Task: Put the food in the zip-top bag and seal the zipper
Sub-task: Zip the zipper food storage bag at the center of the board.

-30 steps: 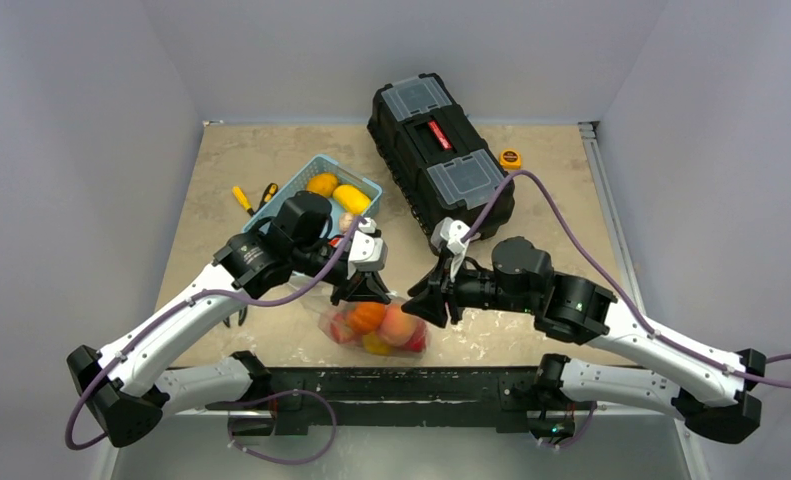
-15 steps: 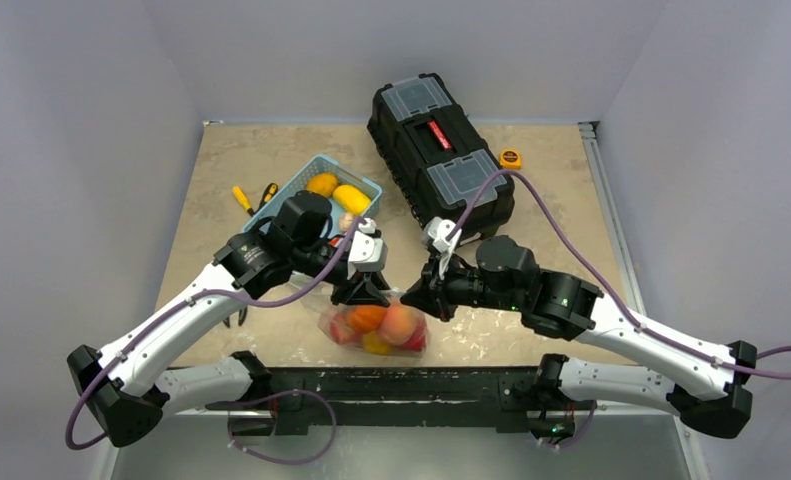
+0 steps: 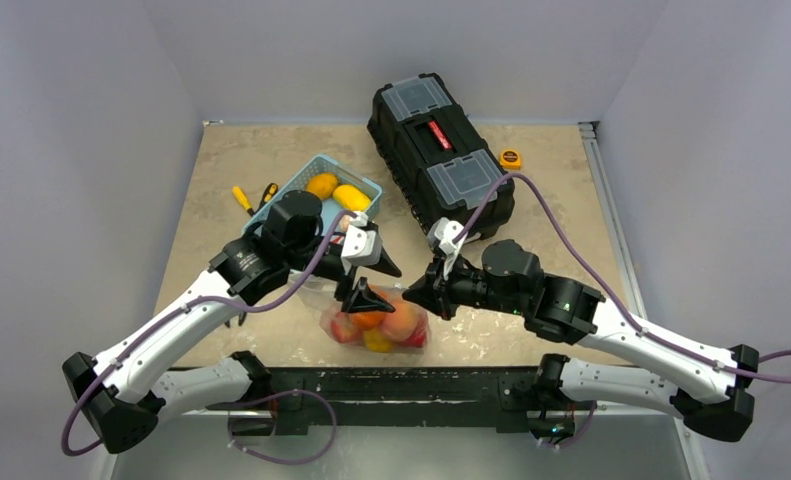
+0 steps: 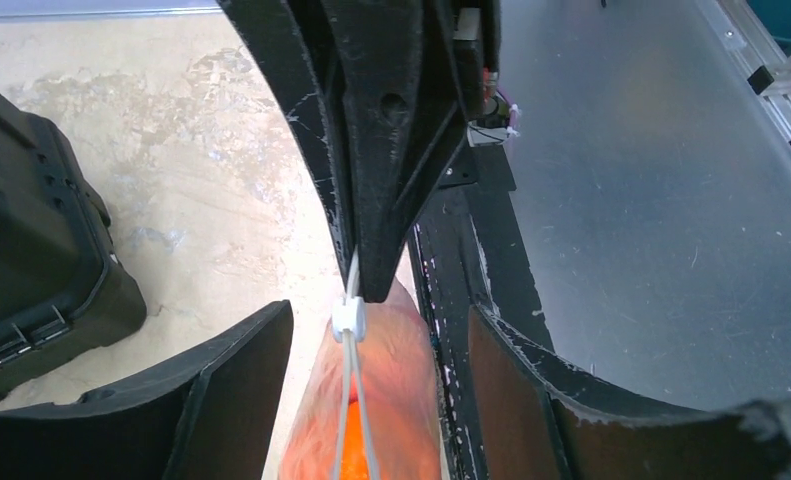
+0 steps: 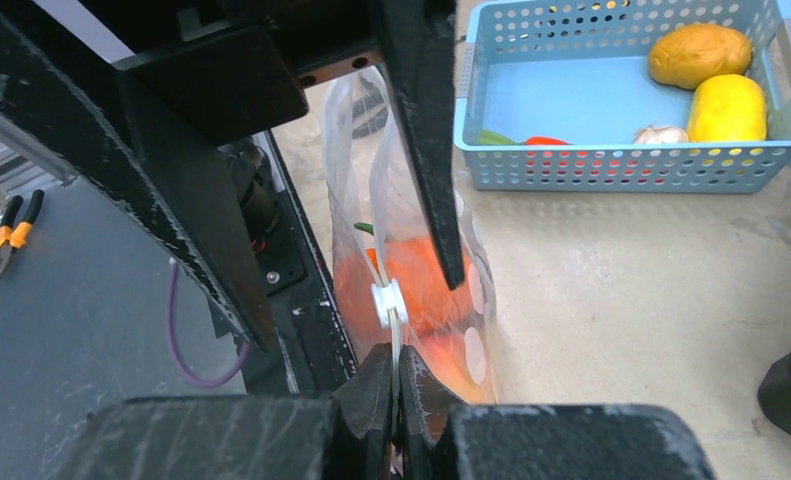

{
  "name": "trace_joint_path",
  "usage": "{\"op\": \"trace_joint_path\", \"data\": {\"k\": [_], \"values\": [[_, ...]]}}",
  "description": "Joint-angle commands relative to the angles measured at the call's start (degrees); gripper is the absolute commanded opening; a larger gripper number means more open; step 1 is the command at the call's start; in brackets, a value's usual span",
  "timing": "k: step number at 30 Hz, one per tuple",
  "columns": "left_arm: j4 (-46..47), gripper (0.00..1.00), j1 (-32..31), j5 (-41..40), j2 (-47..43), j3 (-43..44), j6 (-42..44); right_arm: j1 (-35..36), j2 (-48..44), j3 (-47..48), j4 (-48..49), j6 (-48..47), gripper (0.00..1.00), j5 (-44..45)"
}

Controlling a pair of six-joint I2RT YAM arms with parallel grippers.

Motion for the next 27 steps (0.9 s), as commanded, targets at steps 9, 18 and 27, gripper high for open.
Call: {"op": "trace_joint_path", "data": {"k": [9, 18, 27], "values": [[3.71, 0.22, 0.0, 4.03, 3.2, 1.43, -3.08, 0.26, -1.94, -0.92, 6.24, -0.41, 0.0, -1.83], [-5.17, 0.0, 0.09, -4.99, 3.04, 4.06, -0.62, 0.72, -4.21, -4.53, 10.13, 1.31, 0.0, 15.22], [-12.53, 0.0, 0.09, -15.98, -2.75, 2.88, -4.69, 0.72, -6.02, -9.99, 15.2, 0.77, 0.0, 29.14]]}}
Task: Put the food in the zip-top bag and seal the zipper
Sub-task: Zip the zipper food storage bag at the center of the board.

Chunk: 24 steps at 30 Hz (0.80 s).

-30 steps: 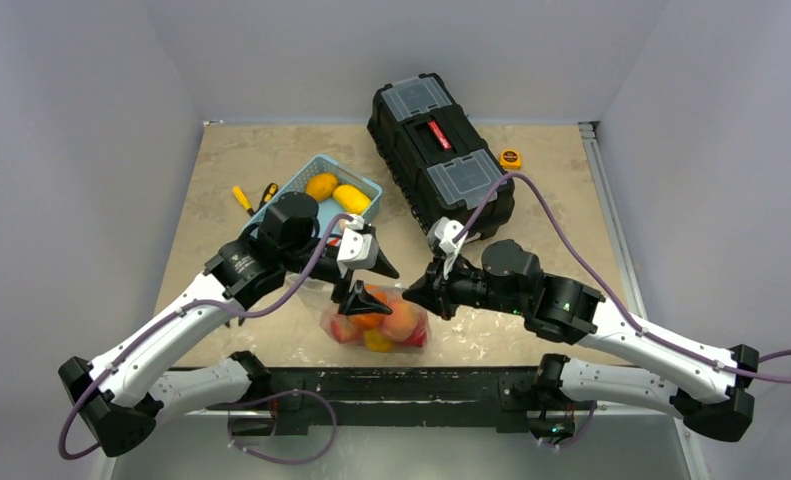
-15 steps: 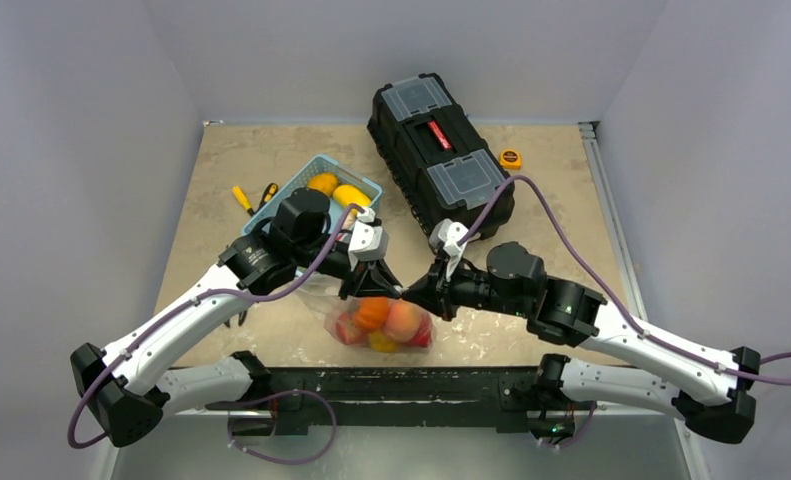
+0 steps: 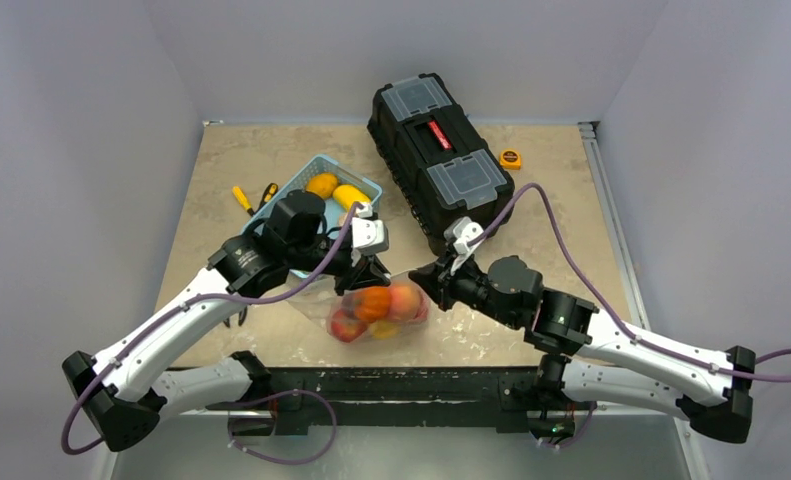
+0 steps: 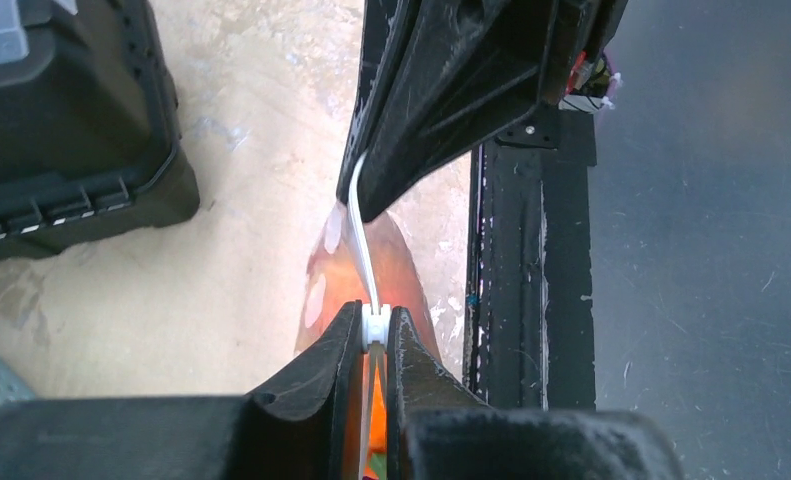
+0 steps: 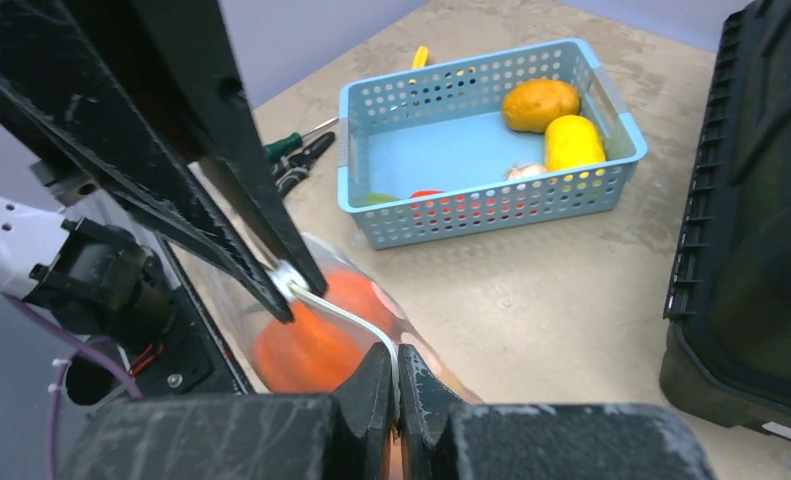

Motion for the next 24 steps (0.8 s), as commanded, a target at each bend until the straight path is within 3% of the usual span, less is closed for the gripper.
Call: {"op": "trace_joint_path", "data": {"k": [1, 10, 24], "values": [[-7.39, 0.0, 0.05, -4.24, -5.61, 0.38, -2.48, -0.82, -2.96, -1.95, 4.32, -0.67, 0.0, 12.88], [-14.81, 0.0, 0.08, -13.59, -13.83, -2.48, -4.54, -0.81, -5.58, -4.73, 4.93, 0.48, 0.0, 20.2], [-21.63, 0.0, 0.07, -18.16, -19.21, -4.85, -3.3, -0.82, -9.84, -6.36, 1.38, 2.18, 0.0, 23.97]]}}
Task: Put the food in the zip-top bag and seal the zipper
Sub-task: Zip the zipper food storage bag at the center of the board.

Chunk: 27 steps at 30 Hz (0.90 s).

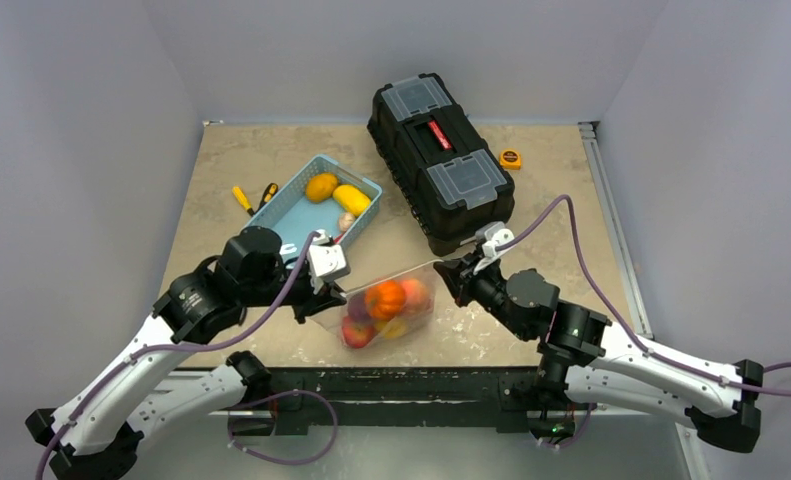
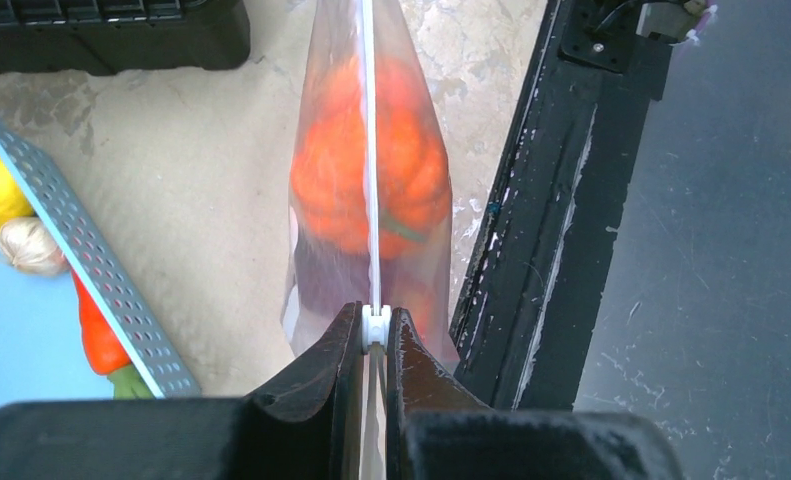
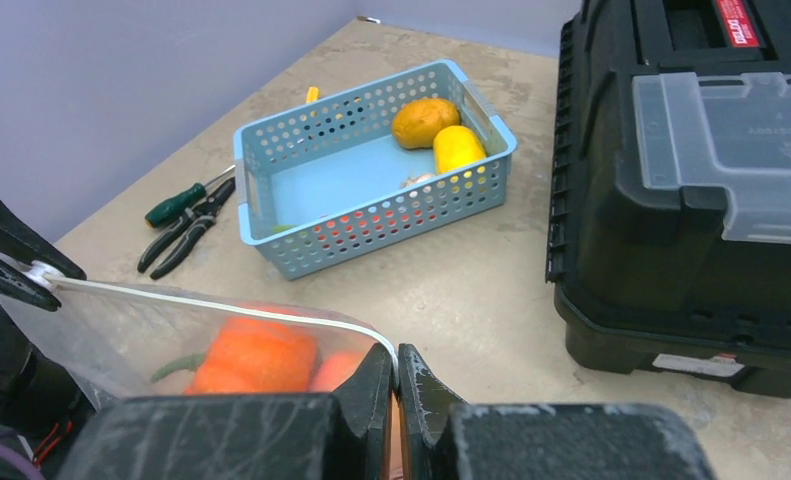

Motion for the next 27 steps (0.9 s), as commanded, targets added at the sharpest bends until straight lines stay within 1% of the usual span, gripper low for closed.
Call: {"op": "trace_joint_path", "data": {"k": [1, 7, 12, 17, 21, 22, 23, 24, 25, 26, 27], "values": [[-6.63, 0.0, 0.09, -4.23, -2.16, -0.12, -0.14, -1.1, -2.51, 0.86, -2.22, 1.5, 0.0, 10.91], [-8.16, 0.0, 0.07, -8.31, -5.4, -0.8, -0.81, -1.1, -3.91, 0.53, -4.7, 5.15, 0.0, 14.32], [-9.24, 0.0, 0.09, -10.49, -7.37, -1.48, -0.88, -1.1, -5.4, 0.25, -6.14, 5.9, 0.0, 15.88], [-8.17, 0.0, 0.09, -10.78, -8.02, -2.27, -1.15, -1.05, -5.86, 1.11, -8.08, 5.82, 0.0, 15.65], [-7.45, 0.0, 0.05, -9.93, -6.57, -1.87, -0.63, -1.07, -5.2, 1.91, -9.24, 6.24, 0.0, 14.18], [-7.57, 0.04, 0.09, -10.04, -6.0, -1.68, -0.34, -1.09, -5.0, 1.94, -9.04, 6.38, 0.0, 13.31], [-7.52, 0.11, 0.09, -10.54, -5.65, -1.6, -0.17, -1.1, -4.61, 1.93, -8.43, 6.41, 0.0, 12.07], [-7.21, 0.24, 0.09, -11.67, -5.51, -1.63, -0.24, -1.06, -3.97, 1.87, -8.11, 6.52, 0.0, 11.47], [-6.76, 0.33, 0.09, -13.03, -5.5, -1.65, -0.46, -1.09, -3.1, 2.4, -8.61, 7.23, 0.0, 11.17], [-6.1, 0.4, 0.07, -15.6, -5.68, -1.55, -0.63, -1.07, -1.84, 2.82, -9.29, 8.29, 0.0, 11.31], [-5.35, 0.44, 0.09, -17.45, -6.09, -1.3, -0.76, -1.08, -0.5, 3.3, -9.62, 9.14, 0.0, 11.71]]}}
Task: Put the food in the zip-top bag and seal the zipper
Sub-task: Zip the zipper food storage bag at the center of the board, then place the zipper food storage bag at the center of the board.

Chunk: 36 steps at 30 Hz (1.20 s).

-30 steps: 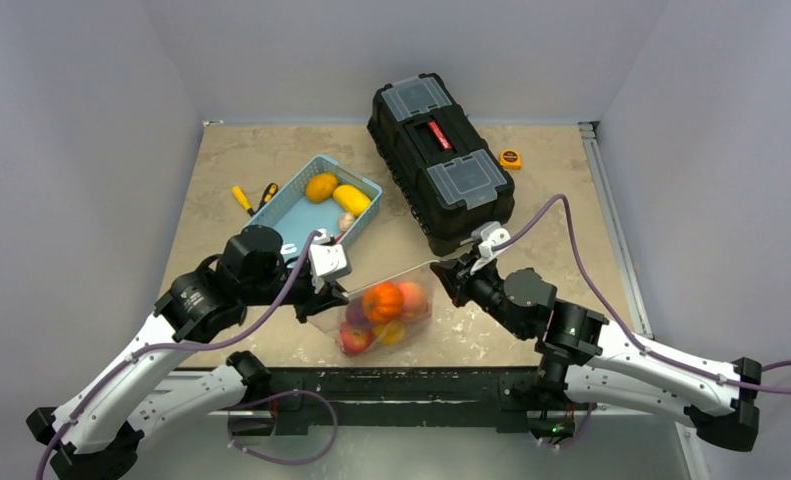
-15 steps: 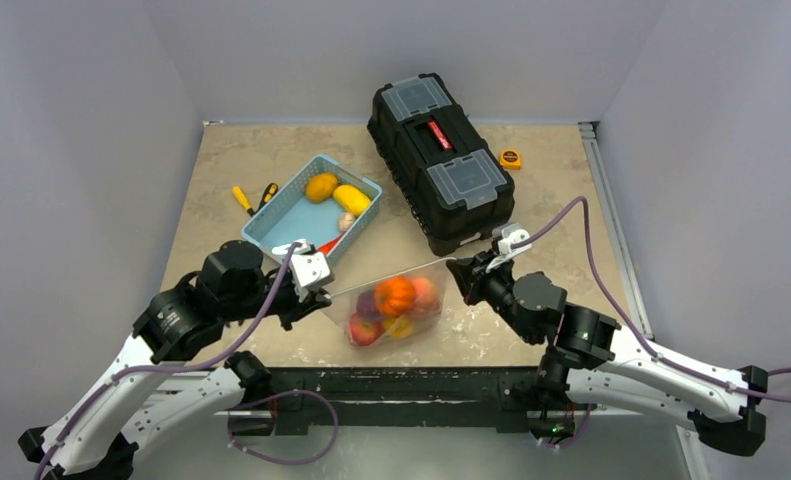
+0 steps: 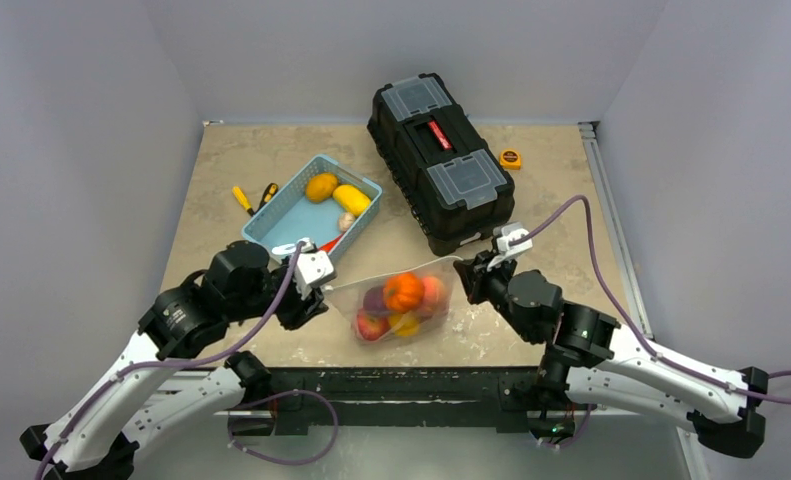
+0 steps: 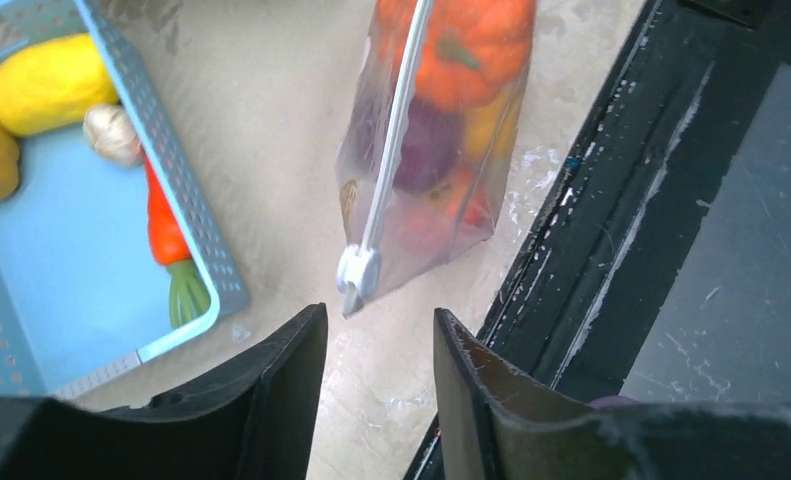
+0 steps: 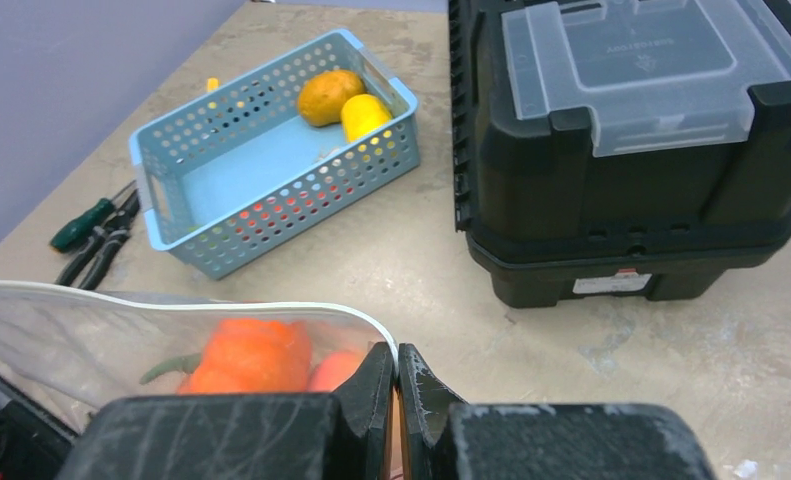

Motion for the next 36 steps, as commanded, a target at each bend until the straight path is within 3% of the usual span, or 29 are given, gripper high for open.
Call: {"op": "trace_joint_path", "data": {"k": [1, 5, 7, 10, 16, 21, 25, 30, 36], "values": [[1.11, 0.48, 0.09, -8.86, -1.35, 0.94, -0.92, -0.55, 4.3, 3.91, -0.96, 3.58, 0.0, 3.87], [8.2, 0.63, 0.09, -18.63, -5.18, 1.5, -1.87, -0.59, 10.02, 7.32, -3.6, 5.35, 0.0, 6.17], [11.64, 0.64, 0.09, -22.52, -6.72, 1.66, -1.56, -0.57, 10.91, 8.41, -2.55, 3.08, 0.0, 3.49], [16.51, 0.64, 0.09, -28.62, -8.57, 1.42, -0.48, -0.59, 11.21, 10.19, 1.26, -2.33, 0.0, -7.85], [30.53, 0.63, 0.09, -35.56, -11.45, -2.32, 6.88, -0.13, 11.96, 16.48, 4.26, -2.0, 0.0, -38.72], [38.69, 0.59, 0.17, -38.79, -10.94, -7.25, 15.01, 2.39, 11.64, 19.33, 8.87, 2.12, 0.0, -46.18], [38.5, 0.58, 0.27, -39.57, -11.6, -10.76, 15.55, 2.39, 11.47, 18.84, 11.76, 7.26, 0.0, -39.31], [38.86, 0.57, 0.31, -38.8, -14.66, -14.17, 14.38, 1.71, 13.67, 15.82, 2.8, 20.66, 0.0, -12.21], [37.89, 0.57, 0.35, -36.38, -15.76, -14.94, 13.4, -2.64, 23.94, 15.64, -7.23, 22.87, 0.0, 2.18]]}}
